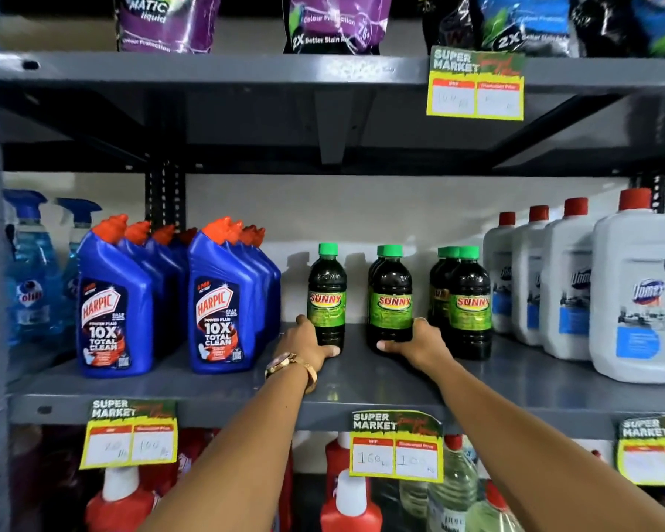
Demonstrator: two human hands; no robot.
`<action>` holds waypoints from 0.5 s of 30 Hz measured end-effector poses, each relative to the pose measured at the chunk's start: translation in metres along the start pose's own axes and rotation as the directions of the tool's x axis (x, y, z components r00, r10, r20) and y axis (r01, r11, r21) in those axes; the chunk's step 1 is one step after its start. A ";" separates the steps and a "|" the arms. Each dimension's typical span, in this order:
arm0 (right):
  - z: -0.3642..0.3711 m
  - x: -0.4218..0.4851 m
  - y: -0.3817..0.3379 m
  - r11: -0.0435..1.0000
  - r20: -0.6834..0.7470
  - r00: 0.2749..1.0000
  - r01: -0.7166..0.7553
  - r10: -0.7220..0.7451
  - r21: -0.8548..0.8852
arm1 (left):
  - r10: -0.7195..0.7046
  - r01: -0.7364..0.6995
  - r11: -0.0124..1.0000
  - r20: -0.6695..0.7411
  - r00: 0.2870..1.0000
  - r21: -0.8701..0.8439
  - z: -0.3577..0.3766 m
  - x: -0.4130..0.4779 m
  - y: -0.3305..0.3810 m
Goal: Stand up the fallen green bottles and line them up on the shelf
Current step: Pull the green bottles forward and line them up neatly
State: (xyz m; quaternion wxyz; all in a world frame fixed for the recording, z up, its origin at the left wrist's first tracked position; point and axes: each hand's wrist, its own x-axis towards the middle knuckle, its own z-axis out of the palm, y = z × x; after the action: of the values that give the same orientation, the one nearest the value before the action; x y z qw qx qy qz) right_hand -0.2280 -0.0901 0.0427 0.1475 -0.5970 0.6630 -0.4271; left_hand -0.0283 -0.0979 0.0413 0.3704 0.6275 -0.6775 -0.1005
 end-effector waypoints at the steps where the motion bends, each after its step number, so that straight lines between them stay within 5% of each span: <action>1: 0.000 0.000 0.000 1.000 0.004 1.000 -0.001 0.001 -0.006 | 0.003 -0.003 1.000 -0.004 1.000 0.019 0.000 0.000 0.000; 15: 0.005 0.008 0.005 0.999 0.032 0.999 0.038 -0.037 -0.029 | -0.005 0.004 0.998 0.009 1.000 0.055 -0.002 -0.006 0.005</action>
State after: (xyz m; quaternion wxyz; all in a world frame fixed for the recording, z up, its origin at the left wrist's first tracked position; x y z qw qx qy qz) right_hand -0.2293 -0.1000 0.0385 0.1410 -0.6180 0.6555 -0.4105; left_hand -0.0313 -0.0909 0.0440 0.3497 0.6385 -0.6802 -0.0857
